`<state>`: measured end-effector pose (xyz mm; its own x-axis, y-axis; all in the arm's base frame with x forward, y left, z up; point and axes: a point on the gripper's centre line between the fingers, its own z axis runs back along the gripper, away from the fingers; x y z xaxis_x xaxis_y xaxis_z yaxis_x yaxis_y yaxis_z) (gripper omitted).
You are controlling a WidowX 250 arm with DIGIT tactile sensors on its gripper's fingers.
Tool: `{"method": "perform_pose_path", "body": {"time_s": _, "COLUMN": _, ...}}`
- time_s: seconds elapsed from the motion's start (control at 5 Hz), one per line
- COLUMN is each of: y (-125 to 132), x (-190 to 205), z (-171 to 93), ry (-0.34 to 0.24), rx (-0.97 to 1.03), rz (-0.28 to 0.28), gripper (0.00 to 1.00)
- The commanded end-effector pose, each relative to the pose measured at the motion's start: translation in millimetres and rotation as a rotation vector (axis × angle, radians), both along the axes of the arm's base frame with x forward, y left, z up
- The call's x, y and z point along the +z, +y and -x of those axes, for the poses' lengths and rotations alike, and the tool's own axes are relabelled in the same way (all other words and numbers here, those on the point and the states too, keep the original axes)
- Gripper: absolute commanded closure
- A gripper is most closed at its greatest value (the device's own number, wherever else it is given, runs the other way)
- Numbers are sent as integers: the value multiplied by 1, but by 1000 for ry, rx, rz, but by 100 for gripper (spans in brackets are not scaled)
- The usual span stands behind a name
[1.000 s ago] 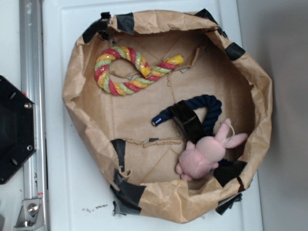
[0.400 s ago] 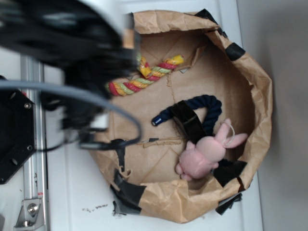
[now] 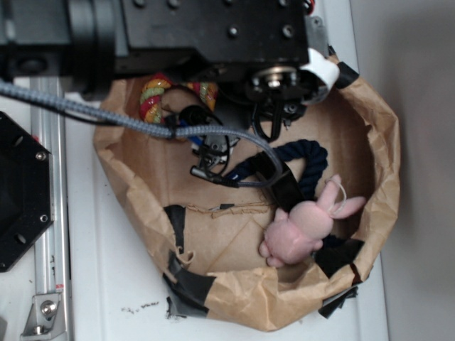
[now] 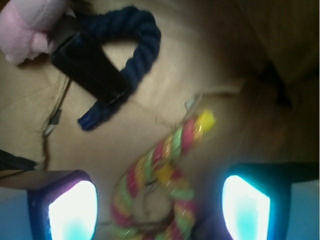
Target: Grab the multicolored rope.
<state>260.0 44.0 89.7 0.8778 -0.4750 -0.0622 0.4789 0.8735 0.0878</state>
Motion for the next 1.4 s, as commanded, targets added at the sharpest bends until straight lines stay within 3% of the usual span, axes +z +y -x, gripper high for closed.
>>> {"method": "perform_pose_path", "body": {"time_s": 0.0, "y": -15, "x": -30, "z": 22, "ry": -14, "rx": -313, "rz": -65, "gripper": 0}}
{"method": "perform_pose_path", "body": {"time_s": 0.6, "y": 35, "x": -23, "z": 4, "ry": -25, "rx": -215, "rz": 5, "gripper": 0}}
{"method": "perform_pose_path", "body": {"time_s": 1.0, "y": 48, "x": -37, "z": 14, "ry": 22, "rx": -184, "rz": 26, "gripper": 0}}
{"method": "perform_pose_path", "body": {"time_s": 1.2, "y": 43, "x": -41, "z": 13, "ry": -5, "rx": -172, "rz": 26, "gripper": 0}}
